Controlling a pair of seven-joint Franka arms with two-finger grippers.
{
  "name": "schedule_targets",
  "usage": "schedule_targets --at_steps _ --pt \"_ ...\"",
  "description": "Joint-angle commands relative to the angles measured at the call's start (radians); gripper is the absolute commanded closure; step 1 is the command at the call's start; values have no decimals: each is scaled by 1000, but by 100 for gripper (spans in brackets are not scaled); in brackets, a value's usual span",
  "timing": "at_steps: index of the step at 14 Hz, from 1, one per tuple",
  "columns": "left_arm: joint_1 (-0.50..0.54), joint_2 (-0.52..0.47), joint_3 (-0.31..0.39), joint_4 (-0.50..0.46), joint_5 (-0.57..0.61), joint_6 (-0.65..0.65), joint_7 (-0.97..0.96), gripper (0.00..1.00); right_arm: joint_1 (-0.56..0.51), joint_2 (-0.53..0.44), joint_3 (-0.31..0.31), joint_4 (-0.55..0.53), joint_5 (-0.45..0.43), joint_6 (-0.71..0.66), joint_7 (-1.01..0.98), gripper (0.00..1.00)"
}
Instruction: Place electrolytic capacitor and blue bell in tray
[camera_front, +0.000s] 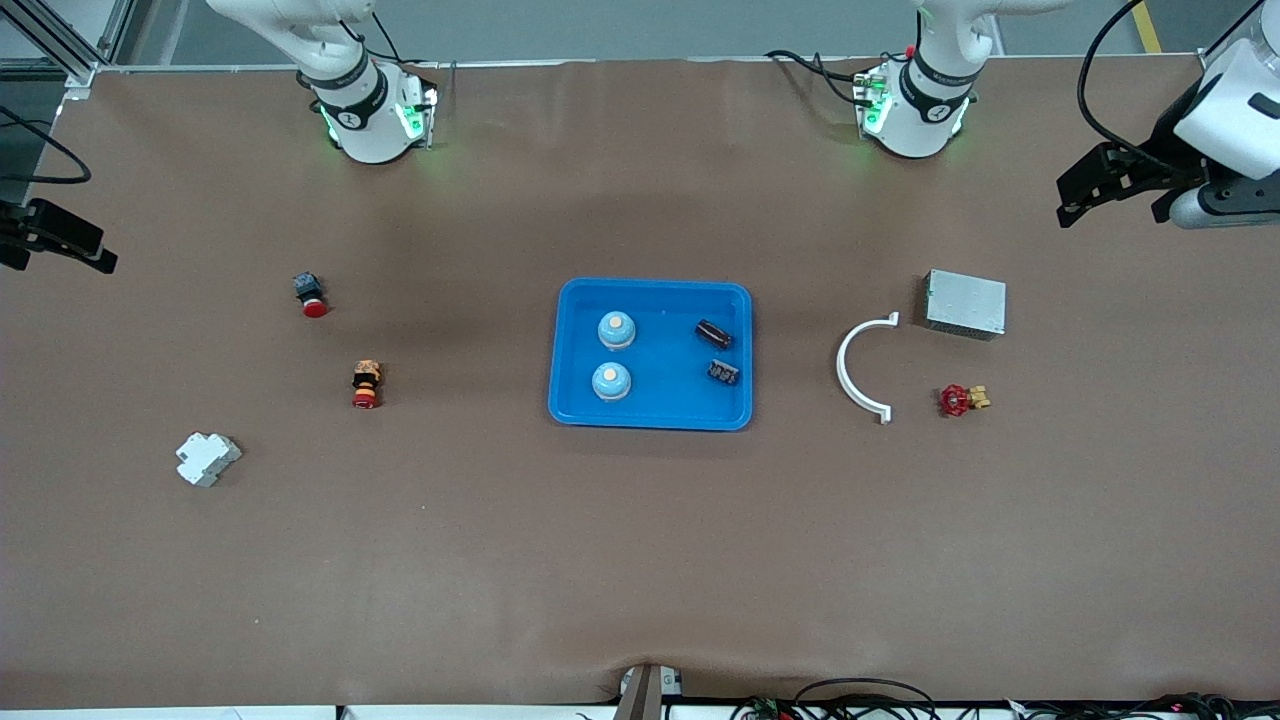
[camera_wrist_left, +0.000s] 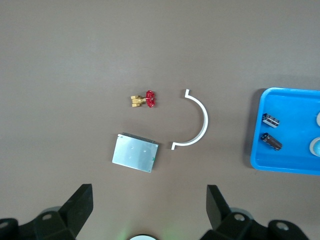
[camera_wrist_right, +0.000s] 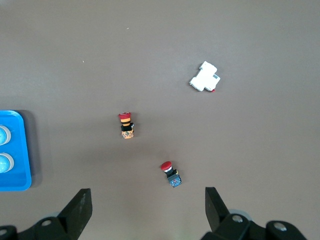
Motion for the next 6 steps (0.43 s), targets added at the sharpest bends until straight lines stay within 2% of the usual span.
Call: schedule_targets --at_steps 1,6 --pt "10 24 22 35 -27 -4 24 0 -21 -18 17 0 1 -16 14 0" --pt "8 29 33 35 -30 -5 24 0 -21 -18 18 0 2 -16 14 0"
